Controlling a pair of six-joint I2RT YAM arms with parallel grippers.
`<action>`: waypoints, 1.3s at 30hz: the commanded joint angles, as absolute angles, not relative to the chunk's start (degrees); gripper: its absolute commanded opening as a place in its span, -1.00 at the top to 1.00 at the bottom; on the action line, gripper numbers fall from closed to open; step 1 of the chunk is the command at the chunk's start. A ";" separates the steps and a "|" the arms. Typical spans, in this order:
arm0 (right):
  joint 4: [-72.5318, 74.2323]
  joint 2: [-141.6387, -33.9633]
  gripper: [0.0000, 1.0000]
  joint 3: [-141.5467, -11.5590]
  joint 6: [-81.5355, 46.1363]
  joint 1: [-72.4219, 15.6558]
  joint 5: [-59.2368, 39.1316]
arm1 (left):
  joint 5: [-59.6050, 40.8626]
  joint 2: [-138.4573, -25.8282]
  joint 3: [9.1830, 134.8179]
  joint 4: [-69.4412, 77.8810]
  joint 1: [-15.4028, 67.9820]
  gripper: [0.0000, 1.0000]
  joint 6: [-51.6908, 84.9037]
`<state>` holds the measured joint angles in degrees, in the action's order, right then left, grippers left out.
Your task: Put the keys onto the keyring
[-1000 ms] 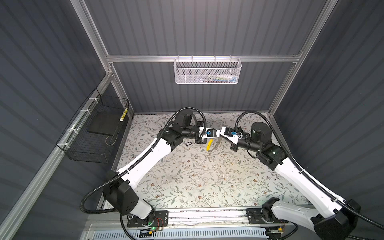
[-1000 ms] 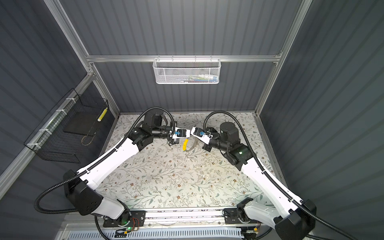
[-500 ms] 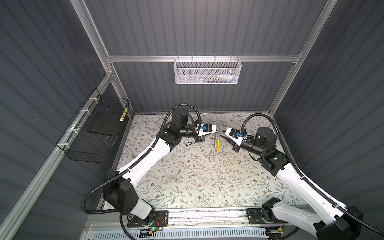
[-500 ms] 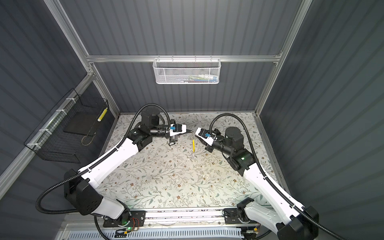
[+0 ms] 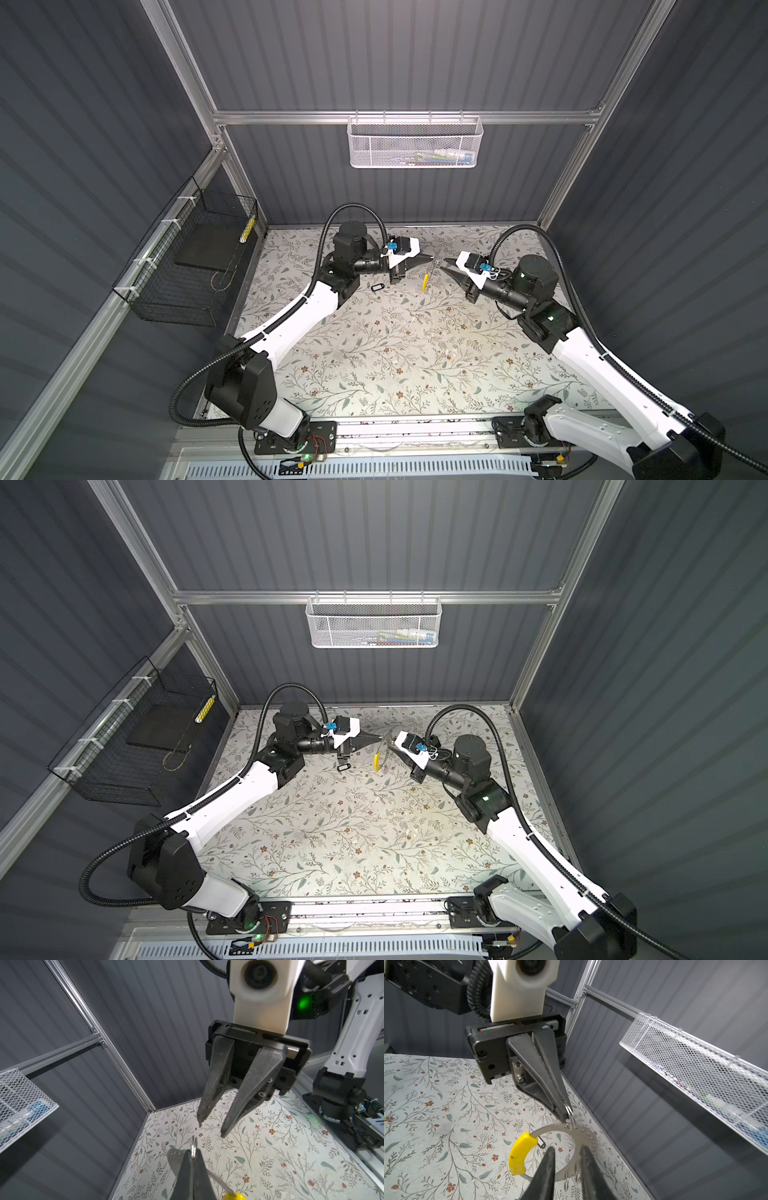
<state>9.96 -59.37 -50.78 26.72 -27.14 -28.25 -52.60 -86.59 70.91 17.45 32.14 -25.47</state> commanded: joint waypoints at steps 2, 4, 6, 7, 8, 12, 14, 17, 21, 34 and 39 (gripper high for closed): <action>13.74 -59.94 0.51 -50.27 23.96 -26.90 -29.86 | -56.21 -85.41 69.38 27.50 31.55 1.00 -17.84; 14.10 -60.20 0.51 -50.27 23.48 -26.96 -30.21 | -56.55 -85.46 69.02 29.11 31.44 1.00 -16.82; 14.68 -60.38 0.51 -50.12 23.01 -26.98 -30.66 | -56.88 -85.58 68.65 30.59 31.46 1.00 -15.86; 15.27 -60.46 0.51 -49.94 22.54 -26.93 -30.76 | -57.02 -85.55 68.56 31.21 31.42 1.00 -15.50; 16.05 -60.47 0.52 -49.72 22.10 -26.98 -30.84 | -57.27 -85.61 68.42 31.80 31.46 1.00 -15.09; 19.14 -60.72 0.54 -49.38 20.35 -26.93 -32.28 | -58.12 -85.87 67.85 34.84 31.46 1.00 -12.92; 20.31 -60.95 0.54 -49.39 19.66 -26.98 -33.27 | -58.52 -86.14 67.51 36.32 31.46 1.00 -11.98; 21.44 -61.33 0.55 -49.57 18.95 -26.95 -33.68 | -59.14 -86.37 67.15 37.99 31.46 1.00 -11.25; 23.02 -61.74 0.56 -49.81 17.89 -26.98 -34.48 | -59.93 -86.60 66.93 39.04 31.45 1.00 -11.02; 26.38 -62.97 0.61 -49.97 16.26 -27.06 -37.31 | -61.65 -88.05 67.12 41.66 31.62 1.00 -11.00; 27.51 -63.20 0.69 -50.01 15.97 -27.02 -38.79 | -61.79 -88.81 67.48 41.41 31.94 1.00 -11.87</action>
